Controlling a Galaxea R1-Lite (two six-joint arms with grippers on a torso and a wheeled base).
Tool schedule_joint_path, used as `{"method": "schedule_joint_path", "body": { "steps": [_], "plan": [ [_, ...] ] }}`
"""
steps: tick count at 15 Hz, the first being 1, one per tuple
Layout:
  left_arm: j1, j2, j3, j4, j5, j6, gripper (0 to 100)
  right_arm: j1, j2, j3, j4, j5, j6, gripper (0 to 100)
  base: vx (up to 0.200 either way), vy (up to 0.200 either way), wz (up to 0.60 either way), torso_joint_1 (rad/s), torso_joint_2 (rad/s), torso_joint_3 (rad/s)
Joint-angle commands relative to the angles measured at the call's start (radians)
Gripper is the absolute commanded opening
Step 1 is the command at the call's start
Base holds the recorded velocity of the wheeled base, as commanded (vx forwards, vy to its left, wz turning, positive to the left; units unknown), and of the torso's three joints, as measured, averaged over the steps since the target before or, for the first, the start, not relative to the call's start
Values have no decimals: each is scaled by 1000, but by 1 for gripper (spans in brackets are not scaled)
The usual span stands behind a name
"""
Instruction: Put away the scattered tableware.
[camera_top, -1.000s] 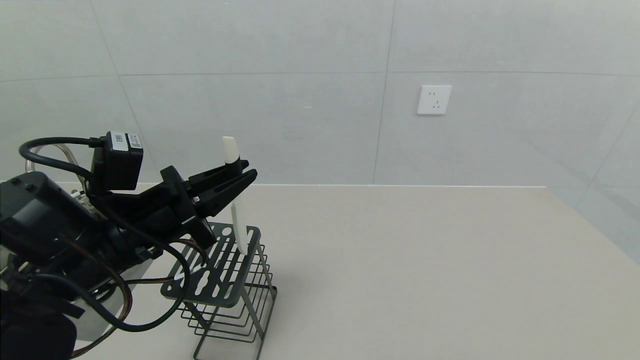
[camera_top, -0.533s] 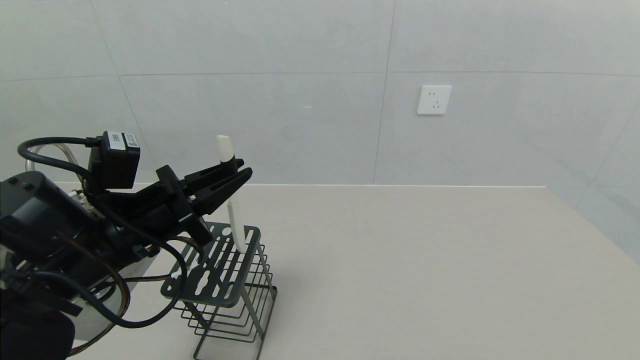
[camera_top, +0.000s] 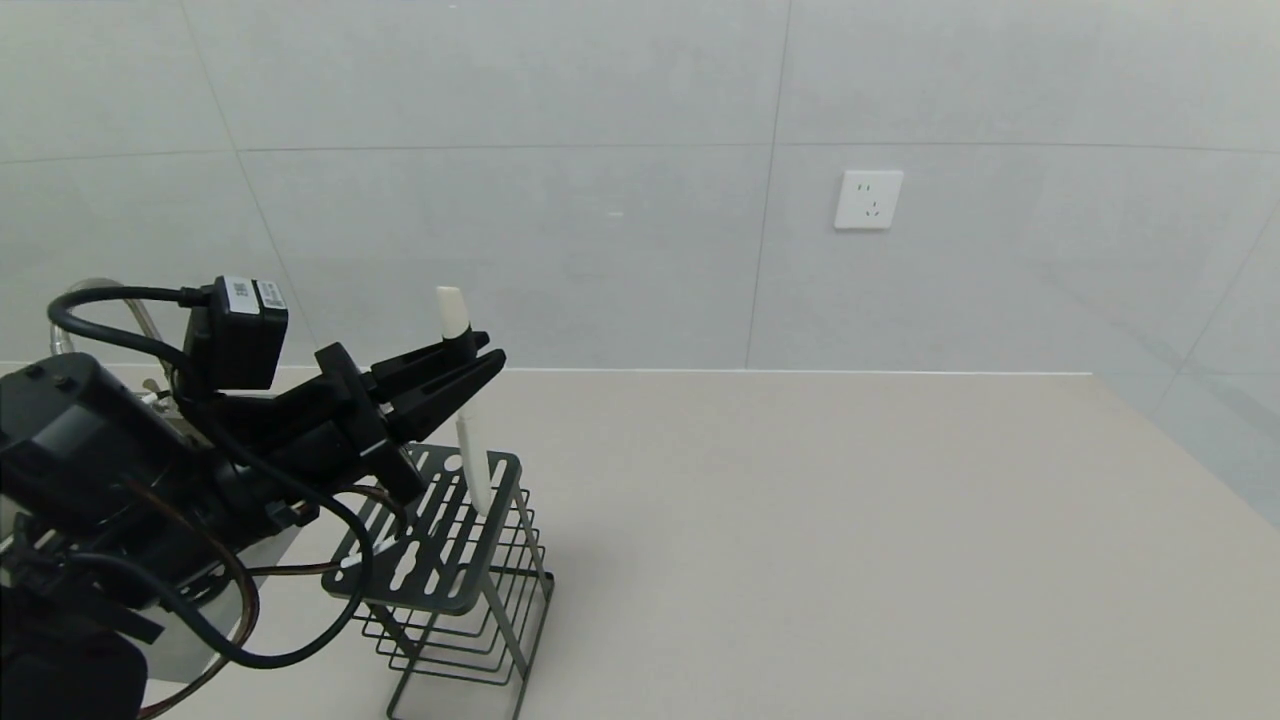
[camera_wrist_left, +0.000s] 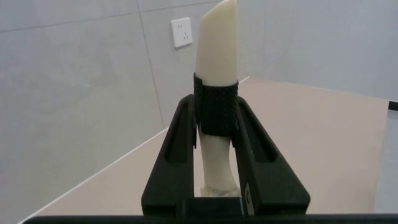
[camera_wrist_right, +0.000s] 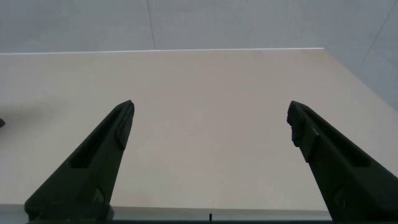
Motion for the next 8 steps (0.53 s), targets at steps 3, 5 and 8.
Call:
{"method": "schedule_joint_path", "body": {
  "steps": [3,5,8],
  "plan": [
    [1,19,23,-1,1,-1,0,0,2,0,0,0,0,100,0,0,0,0,0,0],
    [1,30,25,-1,1,-1,0,0,2,0,0,0,0,100,0,0,0,0,0,0],
    [9,41,26,-1,1,-3,0,0,2,0,0,0,0,100,0,0,0,0,0,0]
  ]
}}
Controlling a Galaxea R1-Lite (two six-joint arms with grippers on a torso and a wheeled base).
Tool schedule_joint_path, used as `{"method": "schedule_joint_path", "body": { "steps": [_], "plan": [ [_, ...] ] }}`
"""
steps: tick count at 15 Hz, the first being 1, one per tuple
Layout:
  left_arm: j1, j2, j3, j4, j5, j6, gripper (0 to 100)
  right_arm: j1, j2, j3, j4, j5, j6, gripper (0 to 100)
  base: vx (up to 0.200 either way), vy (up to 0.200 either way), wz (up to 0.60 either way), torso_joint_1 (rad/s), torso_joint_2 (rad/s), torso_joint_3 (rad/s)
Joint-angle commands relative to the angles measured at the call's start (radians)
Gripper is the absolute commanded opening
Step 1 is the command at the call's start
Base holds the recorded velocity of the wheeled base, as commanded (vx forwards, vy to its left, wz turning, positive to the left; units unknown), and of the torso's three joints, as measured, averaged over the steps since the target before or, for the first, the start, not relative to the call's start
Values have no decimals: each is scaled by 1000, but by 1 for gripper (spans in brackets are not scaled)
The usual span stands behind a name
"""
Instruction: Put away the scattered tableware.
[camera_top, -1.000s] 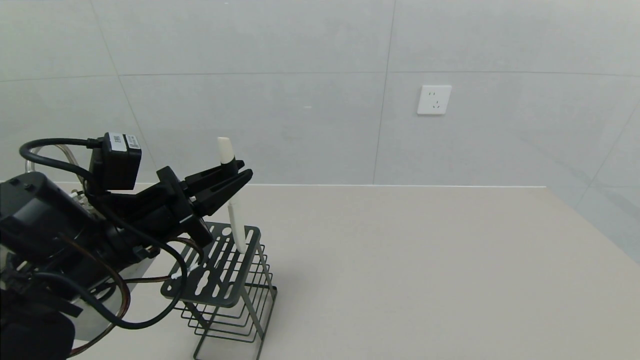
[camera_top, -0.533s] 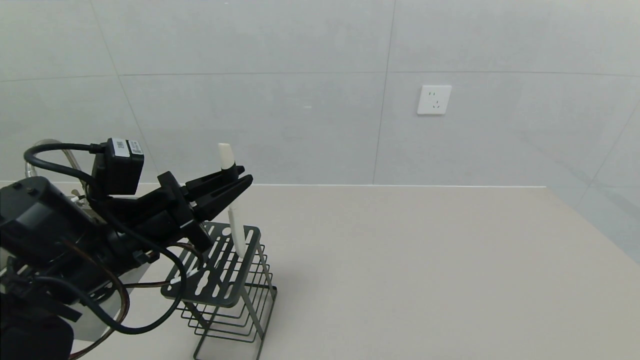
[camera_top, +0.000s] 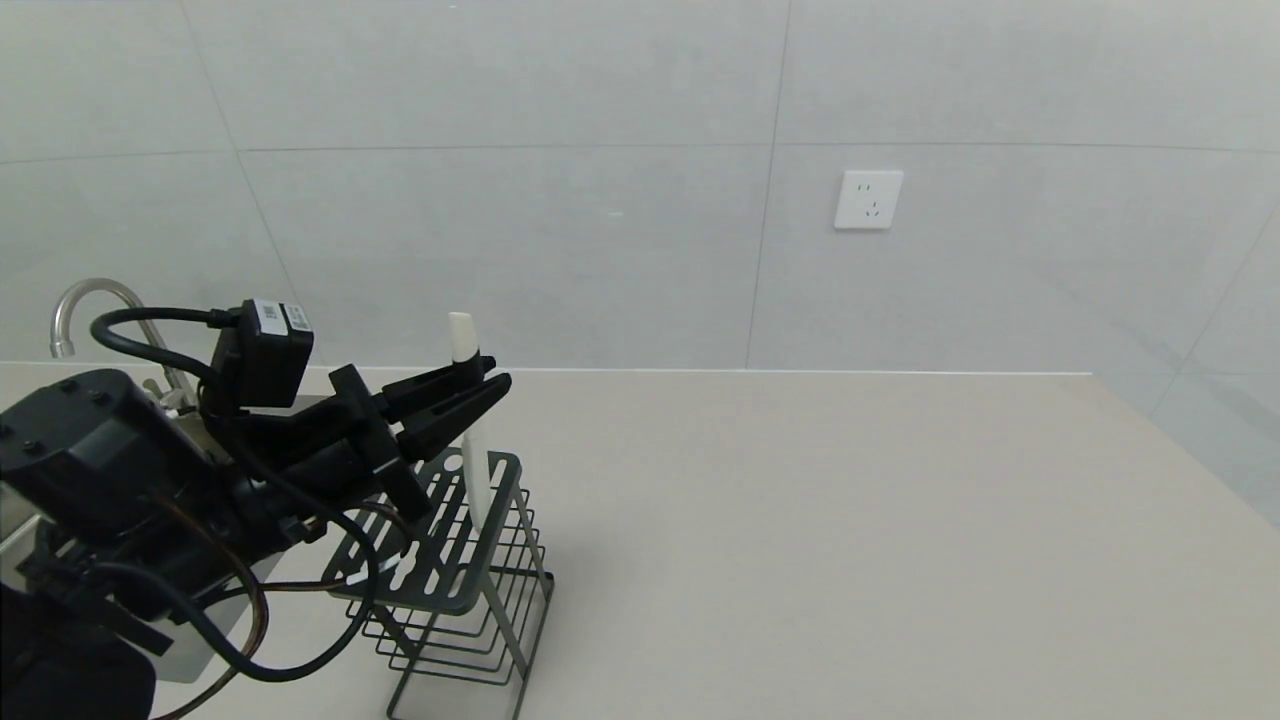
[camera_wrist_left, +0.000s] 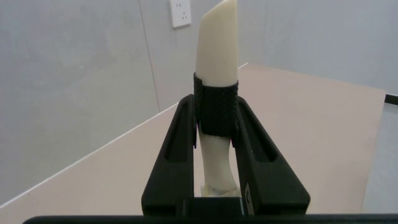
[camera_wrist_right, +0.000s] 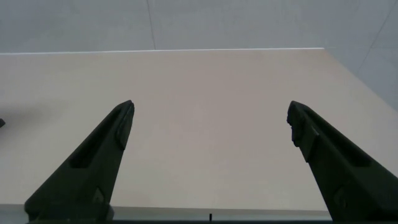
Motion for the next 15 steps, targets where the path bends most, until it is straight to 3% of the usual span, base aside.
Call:
{"method": "schedule_joint_path", "body": {
  "steps": [1,8,9,15],
  "plan": [
    [5,12,-1,-1,0,-1,0,0,2,0,0,1,0,100,0,0,0,0,0,0],
    [11,21,9,-1,0,-2,0,0,2,0,0,1,0,100,0,0,0,0,0,0],
    [10,20,12,-1,0,-4,100,0,2,0,0,1,0,100,0,0,0,0,0,0],
    [17,-7,10,-1,0,-1,100,0,2,0,0,1,1,100,0,0,0,0,0,0]
  ]
}}
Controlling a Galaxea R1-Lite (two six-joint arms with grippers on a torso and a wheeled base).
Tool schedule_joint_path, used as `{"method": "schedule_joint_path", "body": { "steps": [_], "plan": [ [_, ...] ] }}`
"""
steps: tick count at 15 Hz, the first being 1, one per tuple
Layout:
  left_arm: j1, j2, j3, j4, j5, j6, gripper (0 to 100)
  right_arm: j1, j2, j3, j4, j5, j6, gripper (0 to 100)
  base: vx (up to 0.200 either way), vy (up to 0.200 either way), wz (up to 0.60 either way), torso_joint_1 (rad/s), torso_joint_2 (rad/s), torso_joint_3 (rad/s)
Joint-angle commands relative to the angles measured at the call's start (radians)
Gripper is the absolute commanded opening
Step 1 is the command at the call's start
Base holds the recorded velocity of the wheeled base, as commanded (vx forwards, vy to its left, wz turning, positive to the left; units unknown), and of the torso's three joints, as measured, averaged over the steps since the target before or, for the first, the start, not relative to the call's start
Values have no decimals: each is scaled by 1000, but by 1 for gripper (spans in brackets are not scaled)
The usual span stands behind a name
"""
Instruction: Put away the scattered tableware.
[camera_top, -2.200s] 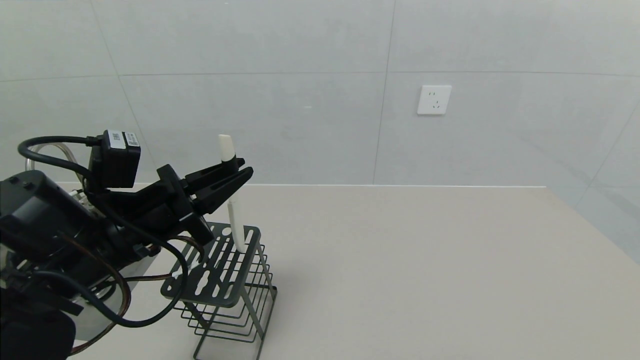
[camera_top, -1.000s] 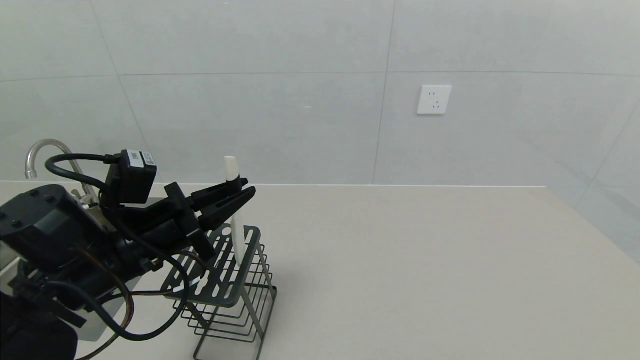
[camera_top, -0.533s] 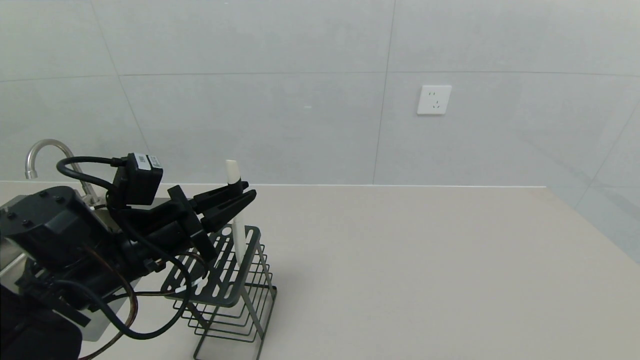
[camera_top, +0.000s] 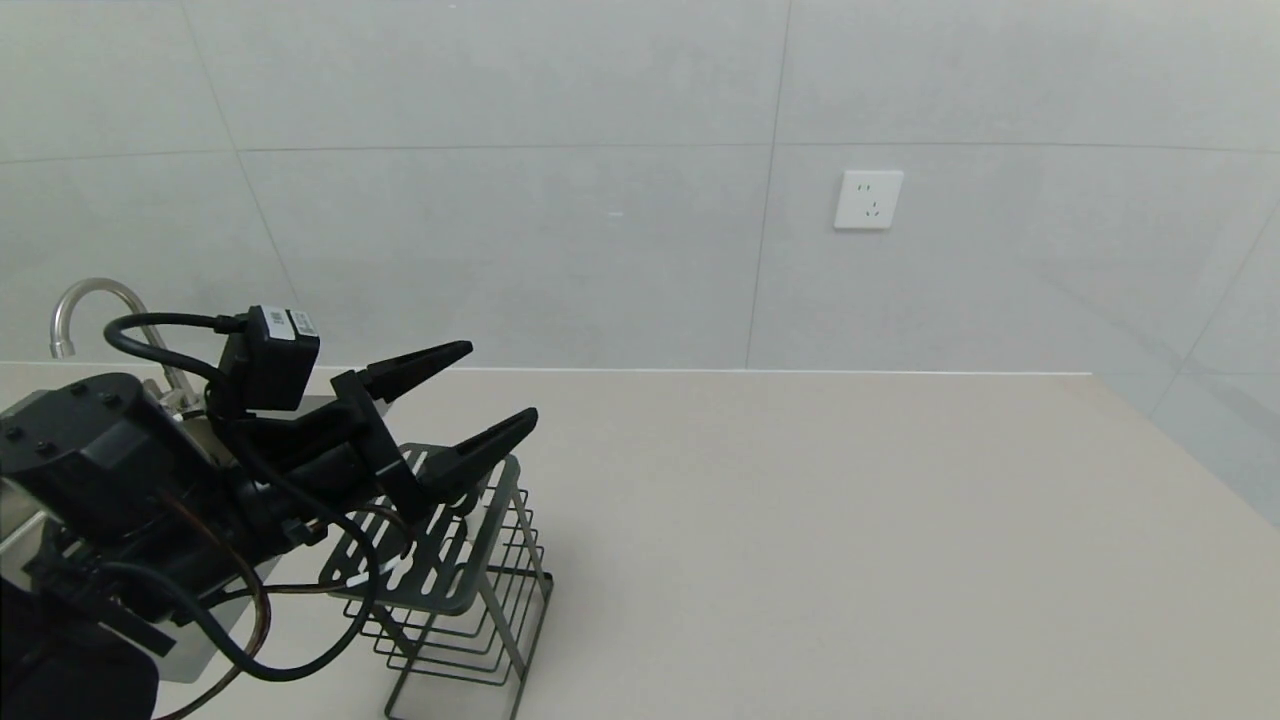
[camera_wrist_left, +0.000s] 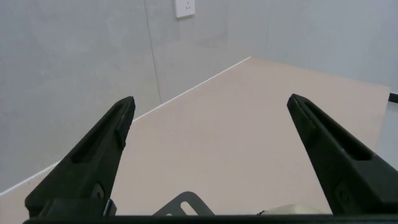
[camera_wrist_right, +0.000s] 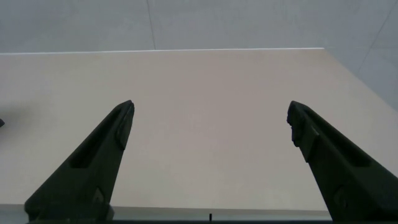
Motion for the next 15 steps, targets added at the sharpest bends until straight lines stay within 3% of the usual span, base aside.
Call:
{"method": "schedule_joint_path", "body": {
  "steps": [1,7,10,11,13,15],
  "plan": [
    [11,-36,4,-1,0,0,100,0,2,0,0,0,1,100,0,0,0,0,0,0],
    [12,-284,90,-1,0,3,100,0,2,0,0,0,1,100,0,0,0,0,0,0],
    [17,-695,309,-1,12,-3,100,0,2,0,0,0,1,100,0,0,0,0,0,0],
    [43,-795,308,43,23,-8,100,0,2,0,0,0,1,100,0,0,0,0,0,0],
    [104,-987,306,228,49,-21,100,0,2,0,0,0,1,100,0,0,0,0,0,0],
    [166,-1269,297,565,49,-21,100,0,2,0,0,0,-1,100,0,0,0,0,0,0]
  ]
}}
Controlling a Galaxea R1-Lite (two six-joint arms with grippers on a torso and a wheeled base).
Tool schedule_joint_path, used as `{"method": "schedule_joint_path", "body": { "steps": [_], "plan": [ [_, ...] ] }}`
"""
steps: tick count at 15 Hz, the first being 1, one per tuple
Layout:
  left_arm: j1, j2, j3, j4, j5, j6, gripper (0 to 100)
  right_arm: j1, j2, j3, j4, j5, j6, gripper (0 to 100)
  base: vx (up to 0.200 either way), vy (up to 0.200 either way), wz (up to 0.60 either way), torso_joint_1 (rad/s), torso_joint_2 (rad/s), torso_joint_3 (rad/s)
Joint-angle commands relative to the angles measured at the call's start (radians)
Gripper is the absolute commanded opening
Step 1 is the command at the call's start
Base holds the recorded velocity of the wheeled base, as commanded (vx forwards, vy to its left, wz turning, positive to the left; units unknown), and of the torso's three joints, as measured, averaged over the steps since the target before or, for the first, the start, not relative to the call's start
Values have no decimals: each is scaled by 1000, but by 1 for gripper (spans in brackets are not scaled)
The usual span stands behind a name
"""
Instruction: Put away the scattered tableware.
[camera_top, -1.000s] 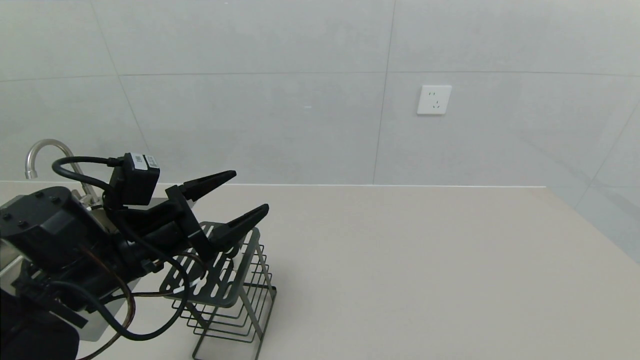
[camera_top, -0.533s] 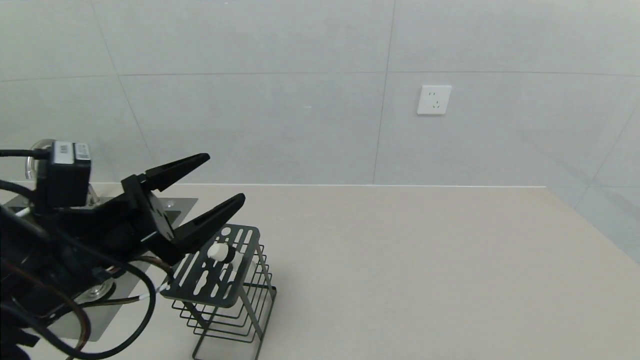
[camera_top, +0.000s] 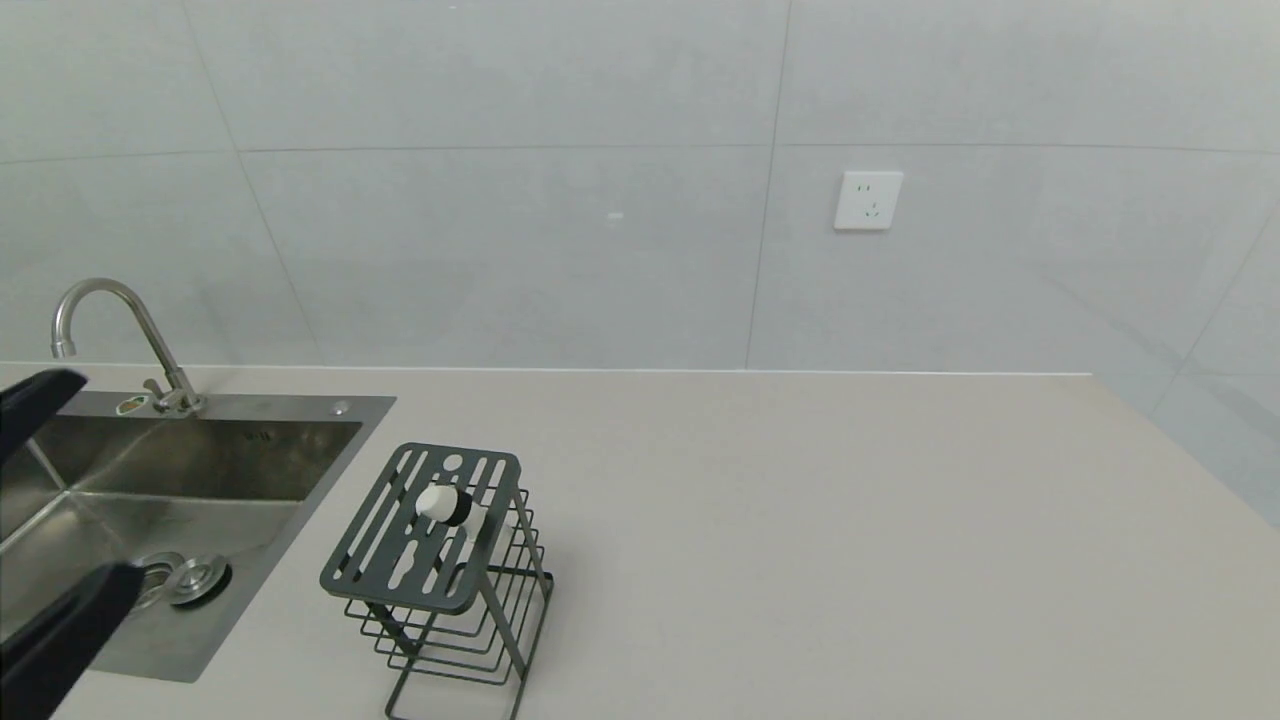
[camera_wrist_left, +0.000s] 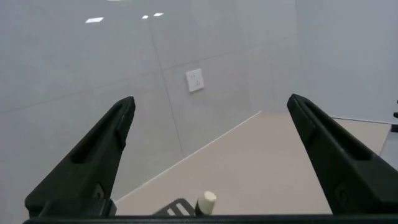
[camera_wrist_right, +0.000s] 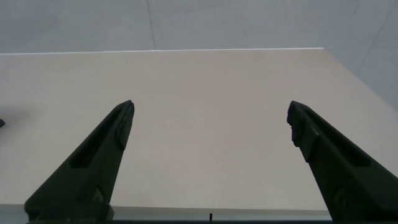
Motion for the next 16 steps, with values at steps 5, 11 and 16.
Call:
{"method": "schedule_joint_path", "body": {
  "steps": [5,11,16],
  "plan": [
    [141,-735,-1,677,16,-4,100,0,2,0,0,1,-2,100,0,0,0,0,0,0],
    [247,-828,32,1247,237,-11,100,0,2,0,0,1,-2,100,0,0,0,0,0,0],
    [245,-828,36,1276,464,101,100,0,2,0,0,-2,-2,100,0,0,0,0,0,0]
  ]
}}
